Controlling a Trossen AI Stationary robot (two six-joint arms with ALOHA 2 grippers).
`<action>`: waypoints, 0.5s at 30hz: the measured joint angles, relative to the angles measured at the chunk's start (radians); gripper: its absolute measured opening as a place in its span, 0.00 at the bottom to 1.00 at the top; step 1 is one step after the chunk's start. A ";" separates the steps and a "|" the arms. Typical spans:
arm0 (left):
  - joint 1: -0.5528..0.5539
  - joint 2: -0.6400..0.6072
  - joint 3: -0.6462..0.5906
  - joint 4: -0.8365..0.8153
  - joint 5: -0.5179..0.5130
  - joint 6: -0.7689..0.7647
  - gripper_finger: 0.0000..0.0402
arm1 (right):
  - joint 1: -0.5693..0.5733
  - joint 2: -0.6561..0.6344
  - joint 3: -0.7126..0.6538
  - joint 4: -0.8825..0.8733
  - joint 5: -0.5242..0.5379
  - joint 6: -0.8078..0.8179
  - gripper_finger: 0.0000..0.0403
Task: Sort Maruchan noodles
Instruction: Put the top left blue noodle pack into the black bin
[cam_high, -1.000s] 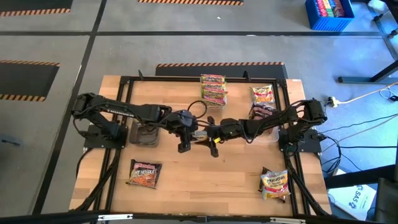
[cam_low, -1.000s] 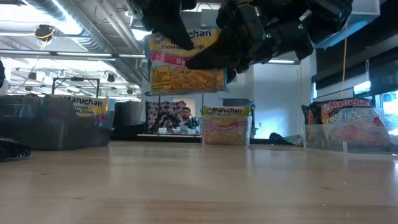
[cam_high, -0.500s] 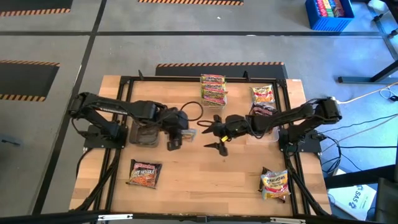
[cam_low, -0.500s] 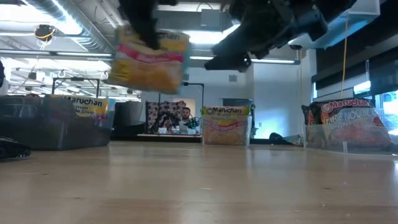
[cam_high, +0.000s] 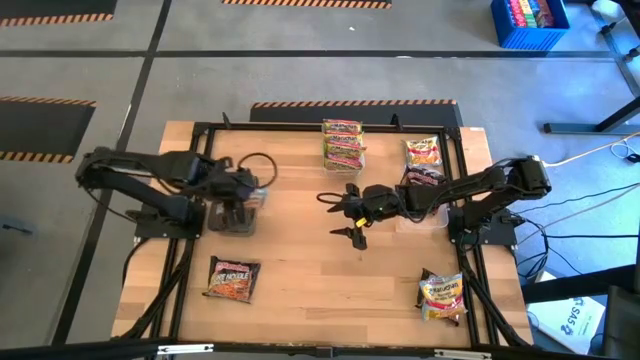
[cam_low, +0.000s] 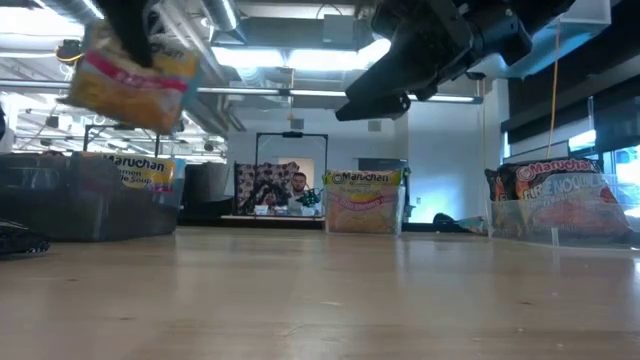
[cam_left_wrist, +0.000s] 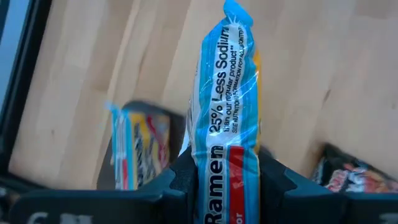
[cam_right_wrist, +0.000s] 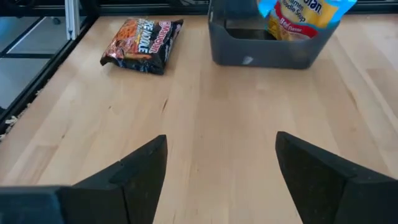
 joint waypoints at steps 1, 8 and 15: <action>0.007 -0.031 -0.031 -0.002 -0.003 -0.004 0.23 | 0.000 0.000 0.000 0.002 0.000 0.000 0.69; 0.063 -0.196 -0.236 0.056 -0.019 -0.001 0.23 | 0.000 0.000 0.000 0.012 0.000 0.003 0.69; 0.148 -0.253 -0.400 0.220 -0.006 0.072 0.23 | 0.000 0.000 0.000 0.015 0.035 0.019 0.69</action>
